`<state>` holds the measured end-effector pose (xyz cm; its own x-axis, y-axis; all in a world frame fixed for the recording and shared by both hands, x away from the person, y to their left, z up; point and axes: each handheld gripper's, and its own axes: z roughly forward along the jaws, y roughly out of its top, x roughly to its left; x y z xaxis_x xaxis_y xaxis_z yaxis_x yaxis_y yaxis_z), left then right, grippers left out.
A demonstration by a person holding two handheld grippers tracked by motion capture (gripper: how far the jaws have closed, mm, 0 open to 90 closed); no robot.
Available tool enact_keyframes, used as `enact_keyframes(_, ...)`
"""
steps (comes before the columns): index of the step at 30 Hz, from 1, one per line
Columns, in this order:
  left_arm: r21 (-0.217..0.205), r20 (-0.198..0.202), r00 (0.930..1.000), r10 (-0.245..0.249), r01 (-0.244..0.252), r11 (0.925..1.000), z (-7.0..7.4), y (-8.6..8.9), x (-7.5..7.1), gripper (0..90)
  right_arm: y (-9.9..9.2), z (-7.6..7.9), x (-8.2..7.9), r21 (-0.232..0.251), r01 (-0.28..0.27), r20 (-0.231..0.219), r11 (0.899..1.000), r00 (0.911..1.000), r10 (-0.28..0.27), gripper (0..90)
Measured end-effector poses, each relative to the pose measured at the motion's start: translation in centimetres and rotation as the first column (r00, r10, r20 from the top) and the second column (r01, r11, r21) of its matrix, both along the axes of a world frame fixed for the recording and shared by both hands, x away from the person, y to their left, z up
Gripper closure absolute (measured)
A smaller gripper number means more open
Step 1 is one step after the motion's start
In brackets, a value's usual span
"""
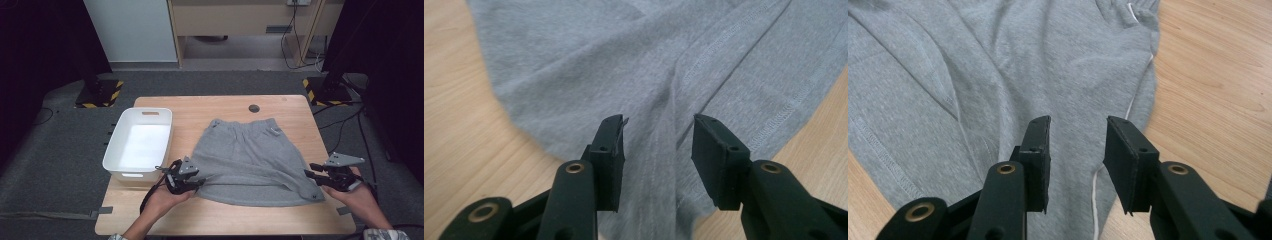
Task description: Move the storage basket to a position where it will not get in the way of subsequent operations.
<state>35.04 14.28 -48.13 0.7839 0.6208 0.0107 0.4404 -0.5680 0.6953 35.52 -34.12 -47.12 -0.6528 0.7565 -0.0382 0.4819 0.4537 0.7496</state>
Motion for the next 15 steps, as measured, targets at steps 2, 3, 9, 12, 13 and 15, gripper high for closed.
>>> enact_keyframes(2,0.014,-0.005,1.0000,-0.007,0.008,0.9999,-0.4,-0.4,0.2,55.4,0.2,0.0,0.1,0.000,-0.006,-0.001,1.000,1.0000,0.006,62.7)
enact_keyframes(3,0.018,-0.001,1.0000,-0.007,0.007,0.9998,-0.6,-0.6,0.3,55.5,0.2,-0.1,0.1,-0.001,-0.005,0.001,1.000,1.0000,0.005,62.7)
enact_keyframes(9,0.036,-0.011,0.9998,-0.018,0.018,0.9992,-1.2,-1.5,0.9,62.5,0.4,-0.1,0.3,0.002,-0.008,0.002,1.000,1.0000,0.008,62.9)
enact_keyframes(12,0.050,-0.026,0.9993,-0.026,0.028,0.9984,-1.6,-1.7,1.2,70.1,0.3,-0.1,0.2,0.004,-0.005,0.003,1.000,1.0000,0.005,63.0)
enact_keyframes(13,0.061,-0.030,0.9990,-0.032,0.033,0.9976,-1.7,-1.7,1.3,73.1,0.3,-0.1,0.2,0.004,-0.005,0.003,1.000,1.0000,0.005,63.0)
enact_keyframes(15,0.066,-0.033,0.9989,-0.034,0.036,0.9972,-1.9,-1.7,1.2,80.5,0.2,-0.1,0.2,0.006,-0.002,0.001,1.000,1.0000,0.002,63.0)
